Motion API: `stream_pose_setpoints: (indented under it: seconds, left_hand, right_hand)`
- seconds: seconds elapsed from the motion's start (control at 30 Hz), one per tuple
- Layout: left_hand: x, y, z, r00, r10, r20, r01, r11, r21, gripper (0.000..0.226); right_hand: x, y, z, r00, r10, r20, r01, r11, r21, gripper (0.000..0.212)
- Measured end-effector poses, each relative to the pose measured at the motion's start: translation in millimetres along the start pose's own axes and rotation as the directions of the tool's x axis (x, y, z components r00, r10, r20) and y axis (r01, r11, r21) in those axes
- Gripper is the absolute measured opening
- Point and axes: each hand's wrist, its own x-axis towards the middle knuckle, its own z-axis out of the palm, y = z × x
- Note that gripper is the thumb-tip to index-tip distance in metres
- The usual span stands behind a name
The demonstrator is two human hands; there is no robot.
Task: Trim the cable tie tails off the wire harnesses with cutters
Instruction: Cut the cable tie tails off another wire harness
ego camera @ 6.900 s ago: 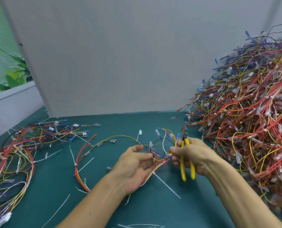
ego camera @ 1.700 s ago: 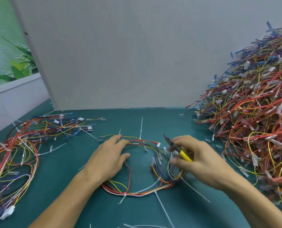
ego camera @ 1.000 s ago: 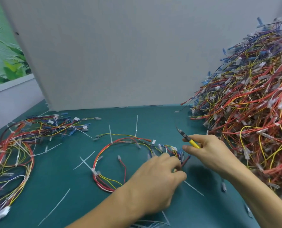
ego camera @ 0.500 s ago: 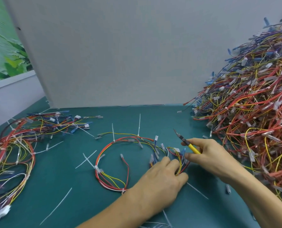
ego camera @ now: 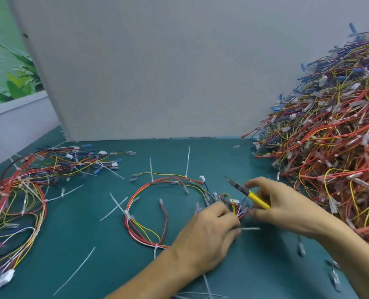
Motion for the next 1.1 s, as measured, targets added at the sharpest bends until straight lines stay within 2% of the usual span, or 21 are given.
stream_pose_setpoints:
  seconds: [0.1,0.2,0.27,0.37,0.57,0.8,1.1]
  left_hand:
    - [1,-6,-5,0.993,-0.108,-0.043,0.100,0.983,-0.156,0.012]
    - [2,-11,-10,0.964,-0.263,-0.021,0.244,0.917,-0.316,0.013]
    - [3,-12,-11,0.951,-0.308,0.027,0.295,0.879,-0.375,0.012]
    - [5,-15,-10,0.937,-0.341,0.073,0.343,0.863,-0.370,0.013]
    - [7,-19,-11,0.914,-0.383,0.132,0.405,0.849,-0.339,0.019]
    - [8,-14,-14,0.918,-0.375,0.126,0.395,0.857,-0.331,0.019]
    - [7,-14,-14,0.922,-0.367,0.120,0.385,0.851,-0.357,0.019]
  right_hand:
    - [0,1,-2,0.997,-0.055,-0.058,0.048,0.992,-0.118,0.021]
    - [-4,6,-4,0.984,-0.147,-0.101,0.125,0.972,-0.198,0.013]
    - [-9,11,-5,0.975,-0.188,-0.120,0.156,0.960,-0.234,0.012]
    - [-16,15,-8,0.957,-0.259,-0.127,0.213,0.933,-0.291,0.010]
    - [-23,12,-15,0.923,-0.384,-0.009,0.356,0.864,-0.357,0.011]
    - [-25,12,-12,0.939,-0.328,0.099,0.337,0.834,-0.437,0.021]
    - [-26,9,-11,0.949,-0.298,0.107,0.313,0.835,-0.452,0.018]
